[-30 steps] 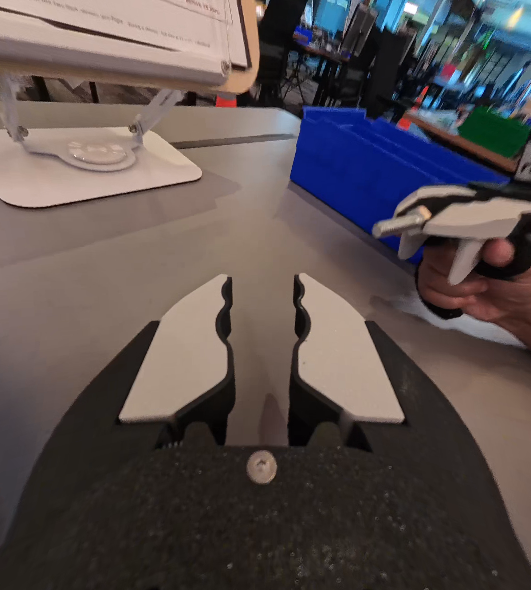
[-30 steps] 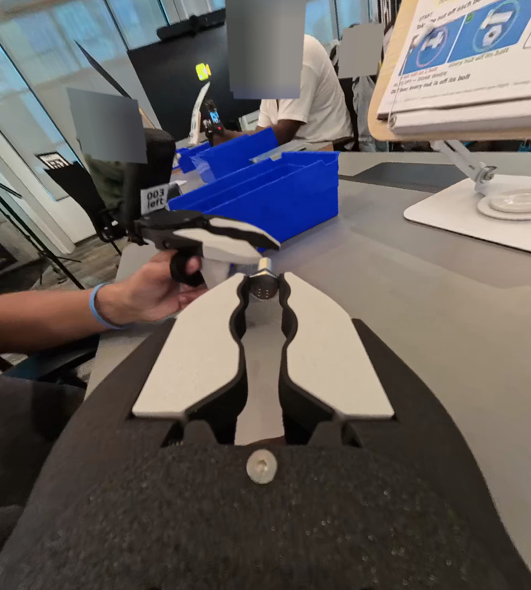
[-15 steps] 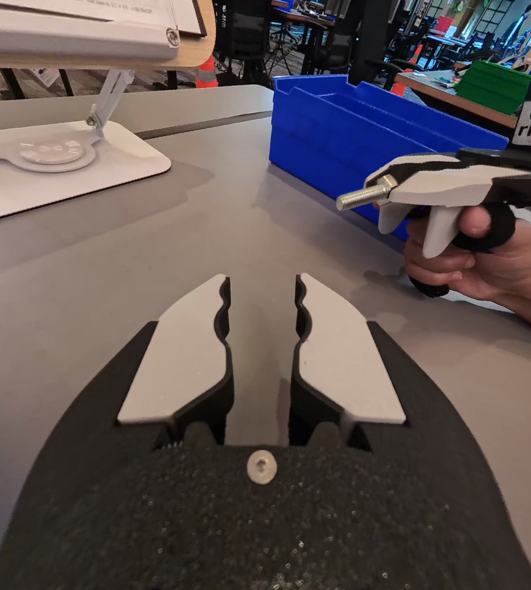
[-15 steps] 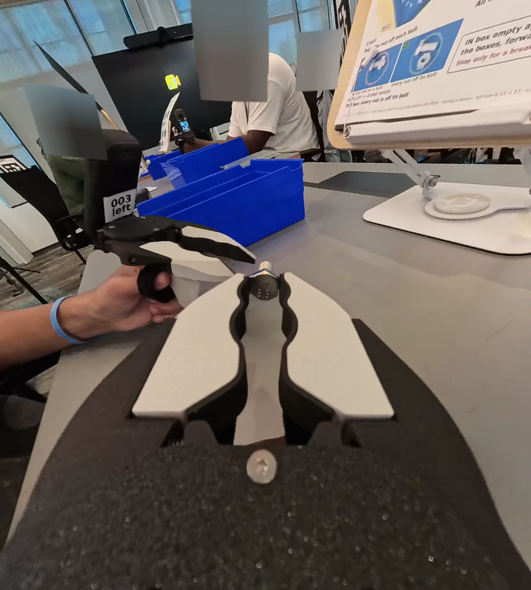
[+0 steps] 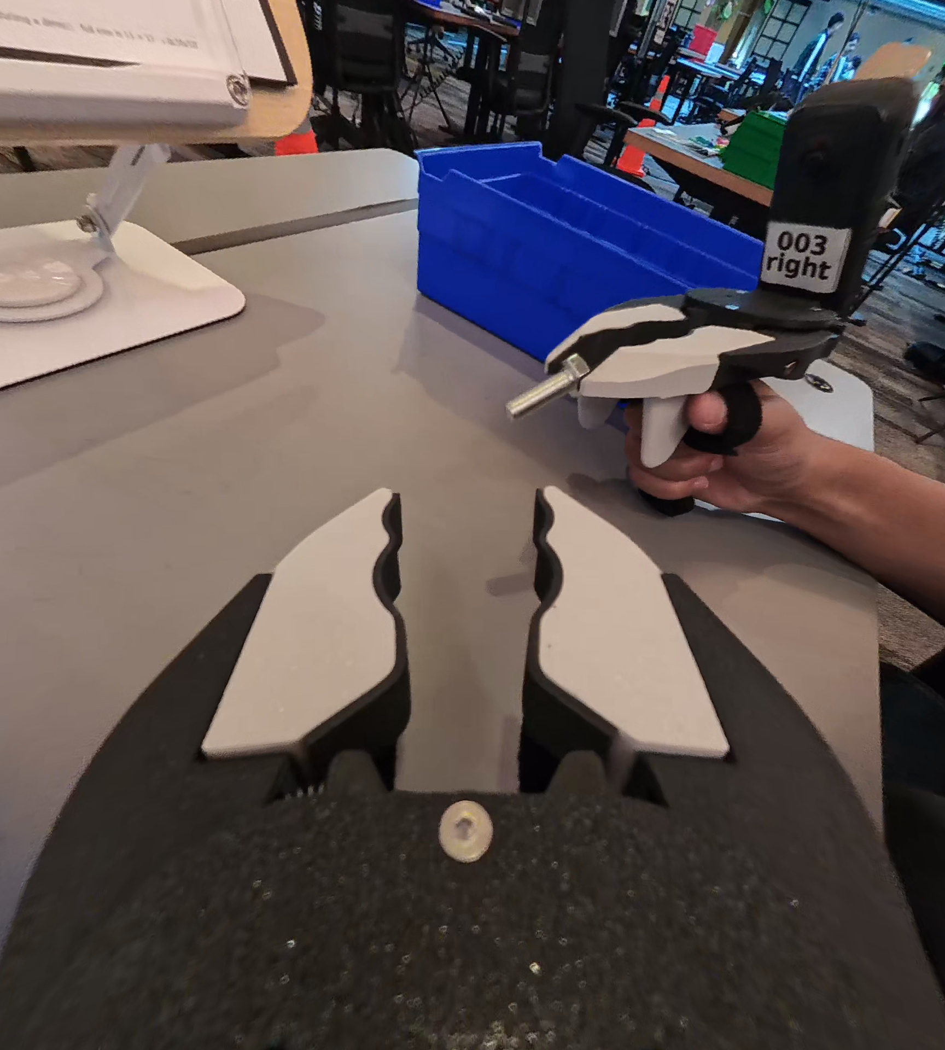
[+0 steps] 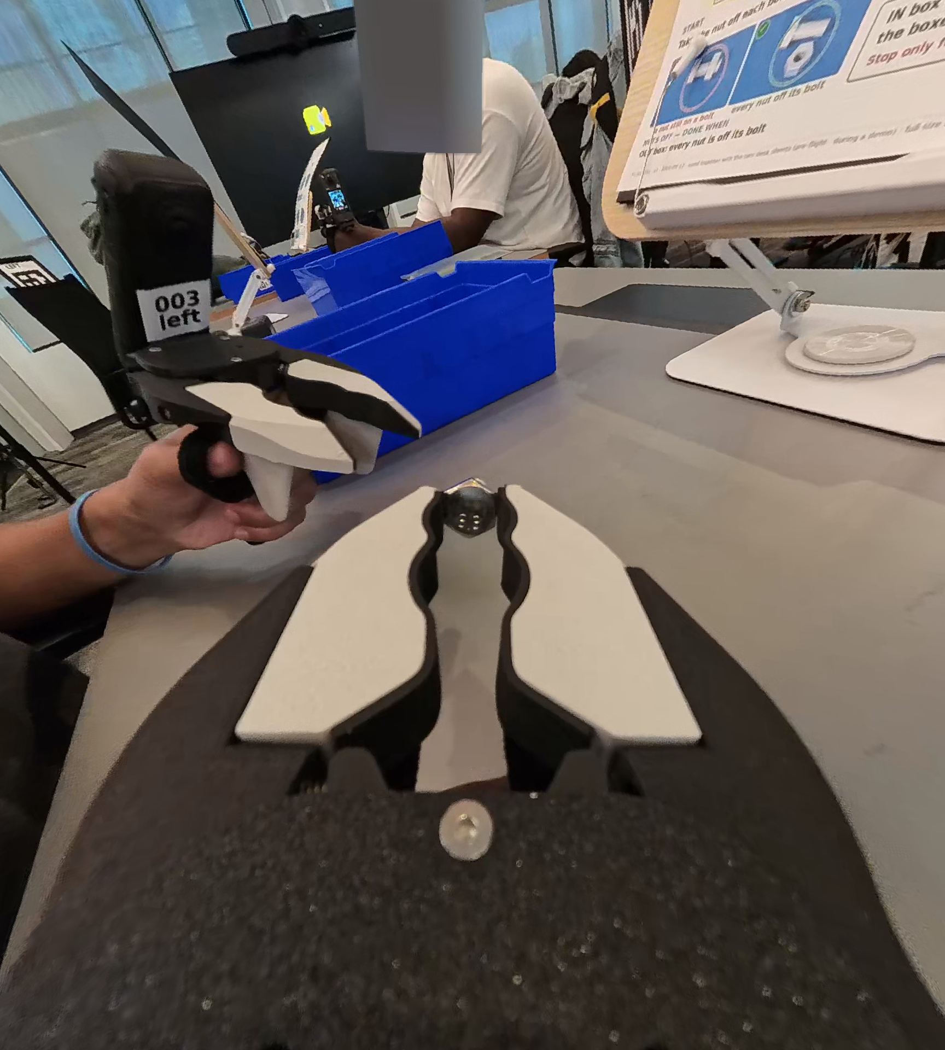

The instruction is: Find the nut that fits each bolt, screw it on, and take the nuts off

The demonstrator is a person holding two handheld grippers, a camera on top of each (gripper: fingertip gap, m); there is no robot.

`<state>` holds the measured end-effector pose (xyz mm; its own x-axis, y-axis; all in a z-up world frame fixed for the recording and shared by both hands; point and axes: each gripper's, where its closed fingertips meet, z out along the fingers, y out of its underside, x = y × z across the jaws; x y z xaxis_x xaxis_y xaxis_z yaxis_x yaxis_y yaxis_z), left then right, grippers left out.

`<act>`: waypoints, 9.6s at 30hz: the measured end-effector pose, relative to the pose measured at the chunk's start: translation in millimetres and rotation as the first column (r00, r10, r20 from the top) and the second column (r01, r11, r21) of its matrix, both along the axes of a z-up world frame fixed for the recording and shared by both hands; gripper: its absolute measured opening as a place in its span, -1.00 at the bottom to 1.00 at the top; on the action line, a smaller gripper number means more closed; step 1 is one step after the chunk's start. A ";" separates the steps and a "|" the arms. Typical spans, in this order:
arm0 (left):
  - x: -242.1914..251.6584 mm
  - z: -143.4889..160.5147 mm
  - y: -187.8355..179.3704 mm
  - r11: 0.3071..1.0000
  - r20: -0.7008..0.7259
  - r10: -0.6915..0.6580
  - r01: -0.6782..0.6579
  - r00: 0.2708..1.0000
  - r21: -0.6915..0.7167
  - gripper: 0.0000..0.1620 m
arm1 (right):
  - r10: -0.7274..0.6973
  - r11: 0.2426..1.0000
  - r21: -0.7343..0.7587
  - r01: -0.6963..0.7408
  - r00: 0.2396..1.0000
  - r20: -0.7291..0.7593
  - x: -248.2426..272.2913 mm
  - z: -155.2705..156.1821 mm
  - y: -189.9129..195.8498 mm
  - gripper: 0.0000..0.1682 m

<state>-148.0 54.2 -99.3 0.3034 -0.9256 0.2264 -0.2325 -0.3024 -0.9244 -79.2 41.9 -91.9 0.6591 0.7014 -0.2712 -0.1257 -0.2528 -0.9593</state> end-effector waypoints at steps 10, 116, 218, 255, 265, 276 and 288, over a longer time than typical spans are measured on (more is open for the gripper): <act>-76.7 49.1 8.3 0.995 -0.269 -0.097 0.091 0.958 -0.033 -0.29 | 0.004 1.000 0.015 -0.006 0.997 0.078 -8.3 -5.5 -4.8 -0.79; 25.5 34.3 -35.5 0.848 -0.011 -0.346 0.318 0.938 0.424 -0.72 | 0.052 0.848 -0.323 -0.419 0.673 -0.737 -24.0 25.1 -15.9 -0.80; 22.8 38.2 -47.5 0.913 0.307 -0.400 0.405 0.863 0.053 -0.42 | 0.195 0.943 -0.118 -0.312 0.803 -0.563 -36.1 53.8 -26.3 -0.79; 18.3 -11.7 25.2 0.997 0.062 0.068 -0.070 0.996 0.036 -0.25 | -0.439 0.898 0.032 0.438 0.892 0.107 149.5 112.5 3.1 -0.79; 11.8 -7.1 30.7 0.995 0.149 0.055 -0.043 0.987 -0.086 -0.26 | -0.399 0.554 -0.209 0.806 0.478 0.783 340.2 -44.3 80.4 -0.79; 15.7 -9.5 24.7 0.997 0.126 0.016 -0.007 0.992 -0.076 -0.26 | -0.073 0.640 0.000 0.768 0.061 0.995 364.7 -86.2 100.0 -0.78; 15.0 -10.0 25.6 0.995 0.134 0.021 -0.008 0.991 -0.101 -0.26 | -0.419 0.669 -0.073 0.739 0.456 0.785 318.6 -23.4 84.8 -0.53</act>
